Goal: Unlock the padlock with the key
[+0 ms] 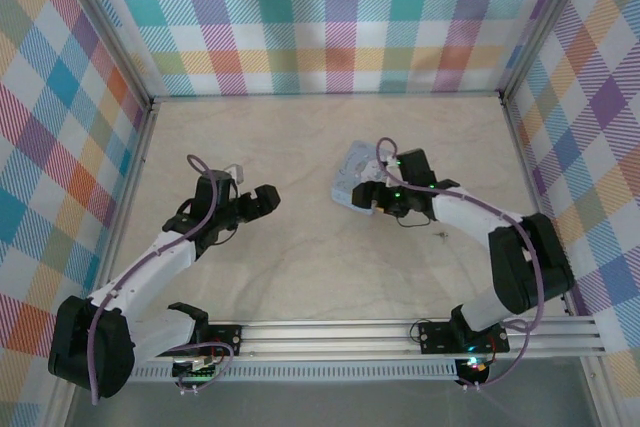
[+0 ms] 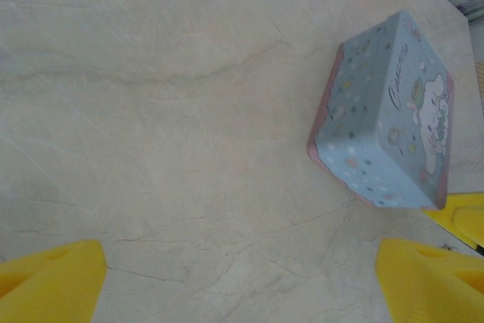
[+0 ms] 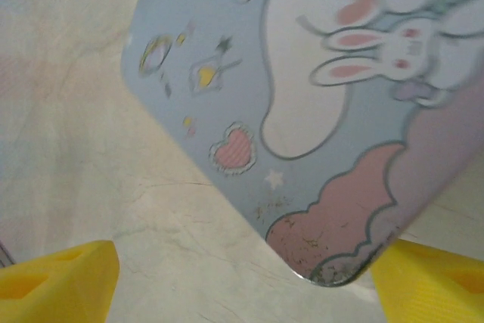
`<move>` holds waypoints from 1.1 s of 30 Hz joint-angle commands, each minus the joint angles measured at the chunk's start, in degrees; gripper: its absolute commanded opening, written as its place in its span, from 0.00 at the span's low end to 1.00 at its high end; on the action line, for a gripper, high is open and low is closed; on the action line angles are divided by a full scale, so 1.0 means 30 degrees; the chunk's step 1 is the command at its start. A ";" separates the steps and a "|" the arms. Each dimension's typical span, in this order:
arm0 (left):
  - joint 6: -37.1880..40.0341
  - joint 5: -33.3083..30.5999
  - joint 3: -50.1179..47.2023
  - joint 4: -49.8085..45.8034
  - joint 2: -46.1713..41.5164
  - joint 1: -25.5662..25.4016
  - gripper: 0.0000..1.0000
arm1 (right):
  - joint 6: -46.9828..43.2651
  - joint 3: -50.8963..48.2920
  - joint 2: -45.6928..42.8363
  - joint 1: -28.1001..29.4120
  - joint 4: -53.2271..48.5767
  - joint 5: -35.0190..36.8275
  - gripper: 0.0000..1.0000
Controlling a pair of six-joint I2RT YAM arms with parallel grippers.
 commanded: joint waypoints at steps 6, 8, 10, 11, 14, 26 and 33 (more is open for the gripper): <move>-0.0695 -0.0290 0.0032 0.0111 0.0487 -0.0840 0.92 | -0.1275 0.3513 0.2200 0.2164 -0.1497 0.0171 0.86; -0.0866 -0.0299 0.0061 0.0162 0.0588 -0.1038 0.93 | -0.1730 0.3841 0.1817 0.2156 -0.2187 0.0615 0.87; -0.1025 -0.0316 0.0119 0.0362 0.0754 -0.1244 0.93 | -0.2236 0.4242 0.1166 0.2001 -0.2958 0.1340 0.88; -0.1112 -0.0341 0.0174 0.0426 0.0849 -0.1315 0.93 | -0.2387 0.4446 0.0909 0.1863 -0.3258 0.1493 0.89; -0.1390 -0.0259 0.0450 0.1024 0.1377 -0.1646 0.94 | -0.2770 0.5417 0.0585 0.1013 -0.4352 0.2486 0.92; -0.3665 -0.0434 0.3014 0.4435 0.6046 -0.3757 0.99 | -0.3227 1.1226 0.6050 -0.3998 -0.5982 0.2882 0.94; -0.4236 -0.0427 0.4088 0.5883 0.8508 -0.3986 0.99 | -0.3303 1.3992 0.9110 -0.4172 -0.6361 0.0063 0.89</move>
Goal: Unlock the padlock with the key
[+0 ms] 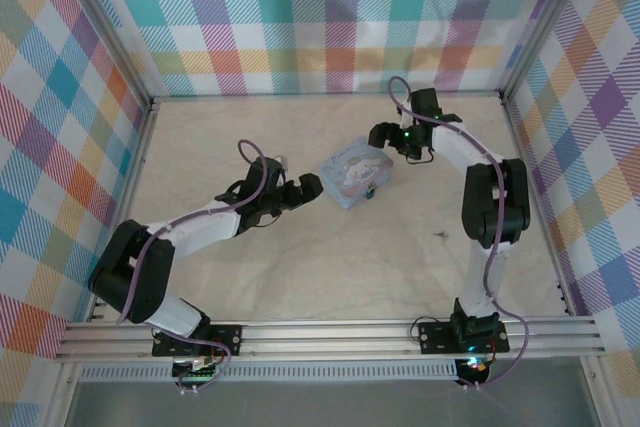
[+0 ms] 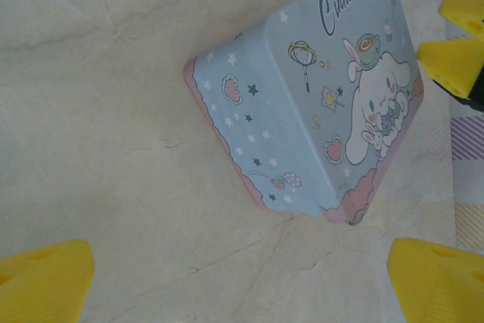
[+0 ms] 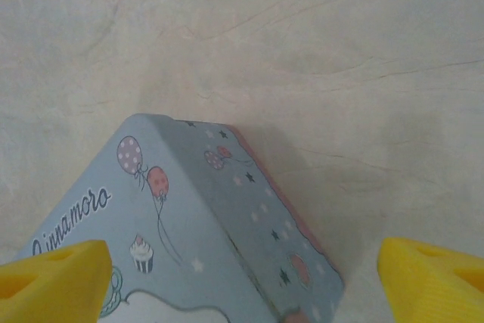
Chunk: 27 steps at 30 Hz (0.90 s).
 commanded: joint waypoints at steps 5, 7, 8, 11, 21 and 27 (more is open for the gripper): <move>-0.0341 -0.0307 0.1009 0.1283 0.1148 -0.0125 0.99 | -0.0328 -0.0112 -0.0135 0.0578 -0.0206 -0.2982 0.87; -0.0230 -0.0355 0.1187 0.1319 0.1432 -0.0074 0.99 | -0.0359 -0.1010 -0.0732 0.0795 0.0014 -0.3101 0.85; -0.0170 -0.0388 0.1277 0.1288 0.1556 -0.0041 0.98 | -0.0321 -0.1488 -0.1037 0.0922 0.0154 -0.3185 0.85; -0.0106 -0.0356 0.1441 0.1331 0.1904 0.0163 0.96 | -0.0173 -0.3266 -0.2148 0.1444 0.0698 -0.3246 0.83; 0.0442 0.0000 0.1424 0.1375 0.2206 0.0666 0.84 | 0.0854 -0.6873 -0.4826 0.3790 0.2099 -0.2264 0.84; 0.0533 0.0055 0.1157 0.1258 0.2132 0.0840 0.80 | 0.1399 -0.7214 -0.4963 0.4641 0.2688 -0.2127 0.84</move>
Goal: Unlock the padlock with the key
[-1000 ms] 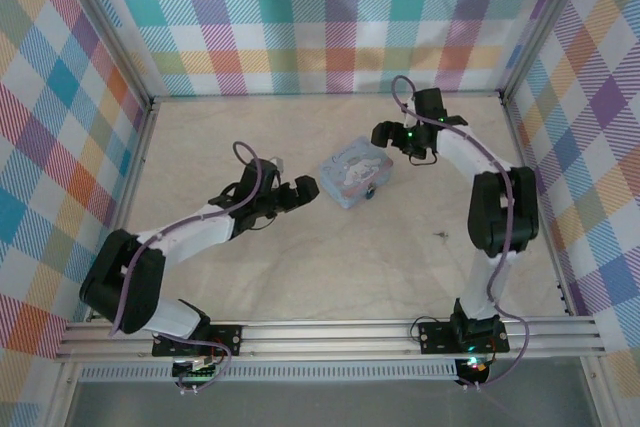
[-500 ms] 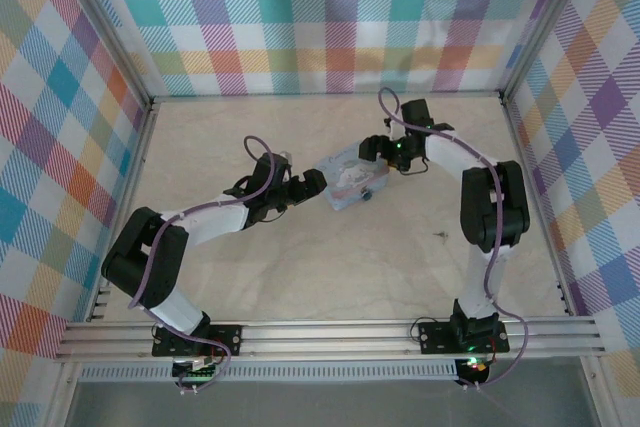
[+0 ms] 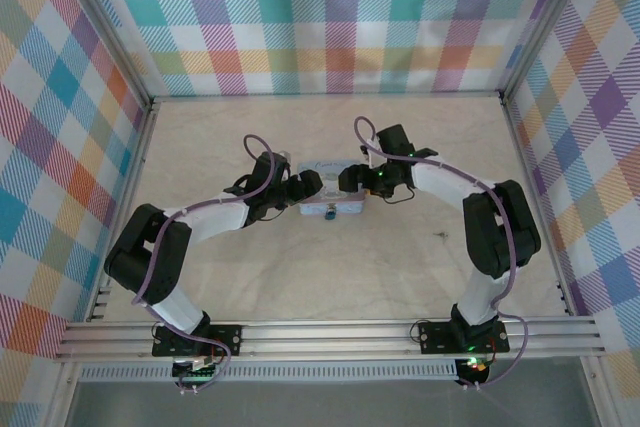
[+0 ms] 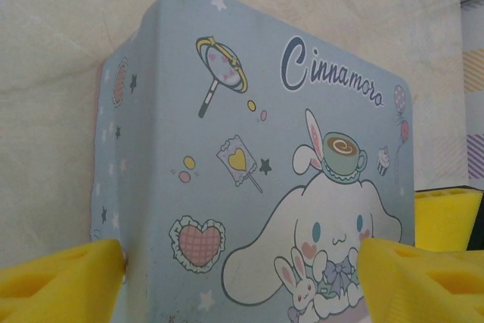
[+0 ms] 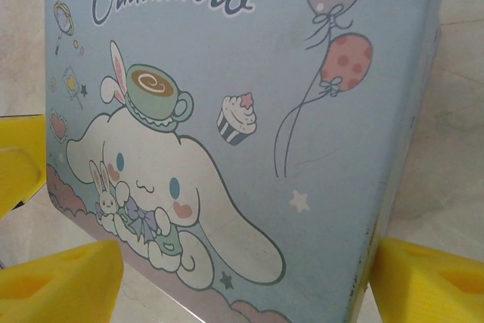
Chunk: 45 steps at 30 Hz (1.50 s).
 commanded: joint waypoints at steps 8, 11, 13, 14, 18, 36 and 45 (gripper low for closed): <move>0.0771 -0.0426 -0.0413 -0.0688 -0.1193 0.0389 0.85 | 0.0550 0.0006 -0.1240 0.0354 -0.0828 0.2281 0.88; 0.1284 -0.1316 -0.0647 -0.1823 -0.2286 0.0500 0.91 | 0.0778 -0.0395 -0.2391 0.0248 -0.1640 0.3866 0.89; 0.1837 -0.1880 -0.0644 -0.2916 -0.3164 0.0535 0.92 | 0.1190 -0.0777 -0.3443 0.0000 -0.2296 0.4851 0.89; 0.2069 -0.2097 -0.0559 -0.3580 -0.3512 0.0524 0.92 | 0.1456 -0.0987 -0.3895 -0.0144 -0.2628 0.5428 0.89; 0.3222 -0.1577 -0.0072 -0.6134 -0.4697 0.0437 0.91 | 0.2499 -0.1627 -0.5821 -0.1084 -0.4933 0.7427 0.88; 0.5788 0.1450 0.1380 -0.7833 -0.4128 -0.5937 0.86 | 0.2845 -0.6079 -0.6976 -0.7262 -0.6886 0.8154 0.71; 0.5676 0.1069 0.1703 -0.7613 -0.3047 -0.6714 0.84 | 0.2556 -0.6058 -0.4945 -0.7402 -0.6419 0.8105 0.63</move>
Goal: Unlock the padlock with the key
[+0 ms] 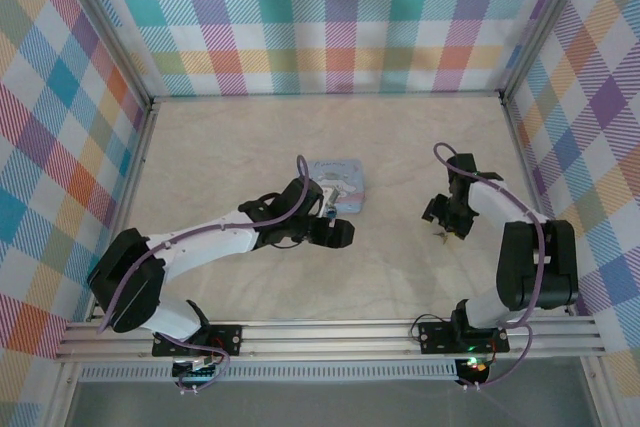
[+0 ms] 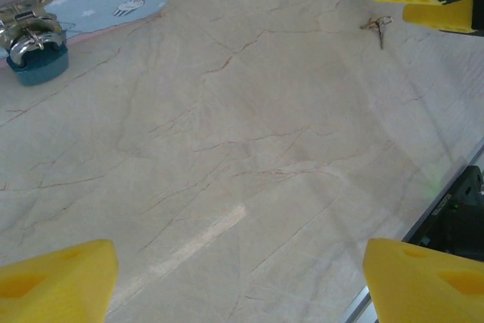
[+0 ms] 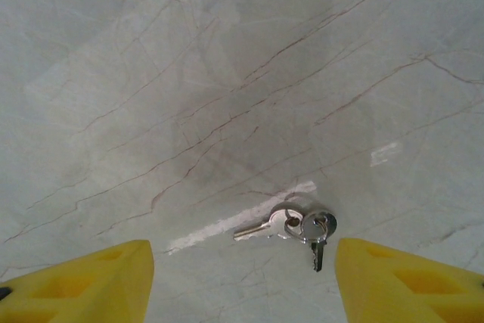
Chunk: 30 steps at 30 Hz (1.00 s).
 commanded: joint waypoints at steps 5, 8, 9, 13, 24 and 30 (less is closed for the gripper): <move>0.0426 -0.0328 0.0637 -0.0430 0.0268 -0.0222 0.84 | -0.0257 -0.0189 0.0539 -0.0123 -0.0234 0.0136 0.63; 0.0401 -0.0241 0.0699 -0.0434 0.0452 -0.0223 0.84 | -0.0341 -0.0139 0.0821 -0.0173 -0.0236 0.0176 0.63; 0.0408 -0.0259 0.0699 -0.0451 0.0481 -0.0220 0.84 | -0.0355 -0.0090 0.0880 -0.0166 -0.0265 0.0237 0.63; 0.0384 -0.0475 0.0584 -0.0502 0.0337 -0.0218 0.84 | -0.0282 0.0127 0.1205 -0.0260 -0.0644 0.0540 0.63; 0.0250 -0.0790 0.0048 -0.0284 0.0042 -0.0242 0.83 | -0.0449 0.0595 0.2165 -0.0667 -0.0675 0.0381 0.45; 0.0095 -0.0851 -0.0218 -0.0094 -0.0083 -0.0223 0.83 | -0.0628 0.0629 0.2407 -0.0856 -0.0588 0.0026 0.33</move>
